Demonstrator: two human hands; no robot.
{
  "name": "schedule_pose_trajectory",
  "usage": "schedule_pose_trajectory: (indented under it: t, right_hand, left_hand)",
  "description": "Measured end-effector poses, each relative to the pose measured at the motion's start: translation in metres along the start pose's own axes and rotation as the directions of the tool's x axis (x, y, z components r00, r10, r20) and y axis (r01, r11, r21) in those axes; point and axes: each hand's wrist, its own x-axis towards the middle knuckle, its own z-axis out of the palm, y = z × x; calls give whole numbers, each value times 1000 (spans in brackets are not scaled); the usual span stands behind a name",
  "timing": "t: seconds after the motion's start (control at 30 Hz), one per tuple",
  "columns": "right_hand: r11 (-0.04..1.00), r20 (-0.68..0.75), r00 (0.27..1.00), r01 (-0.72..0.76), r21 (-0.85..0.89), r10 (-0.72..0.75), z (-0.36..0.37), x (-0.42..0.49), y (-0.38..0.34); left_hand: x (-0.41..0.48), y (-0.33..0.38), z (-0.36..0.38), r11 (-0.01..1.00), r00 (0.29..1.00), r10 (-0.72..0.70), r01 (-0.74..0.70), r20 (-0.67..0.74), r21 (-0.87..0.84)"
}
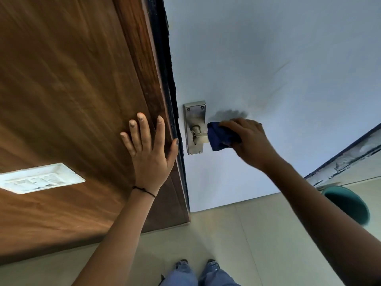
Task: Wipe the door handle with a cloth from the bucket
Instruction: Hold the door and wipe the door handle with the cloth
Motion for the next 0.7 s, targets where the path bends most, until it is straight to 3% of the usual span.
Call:
schedule_pose_trajectory:
  t: [0.37, 0.47, 0.53, 0.57, 0.63, 0.7]
  right_hand:
    - [1000, -146, 989, -22, -14, 20, 23, -5, -49]
    - [989, -199, 969, -147, 13, 146, 24, -8, -30]
    - [957, -212, 938, -245, 156, 275, 23, -12, -18]
    - [898, -186, 909, -301, 322, 372, 22, -15, -16]
    - [667, -99, 836, -353, 656, 539, 17, -16, -20]
    - [426, -66, 757, -292, 856, 651, 21, -17, -31]
  left_hand:
    - [-3, -8, 1, 996, 996, 90, -90, 25, 11]
    - [-5, -15, 0, 992, 991, 128, -128, 30, -8]
    - [-6, -24, -2, 982, 982, 188, -188, 27, 12]
    - [-7, -30, -3, 975, 974, 223, -223, 26, 17]
    - [-8, -37, -5, 960, 960, 280, -280, 21, 18]
    - [-9, -40, -4, 952, 952, 305, -305, 17, 21]
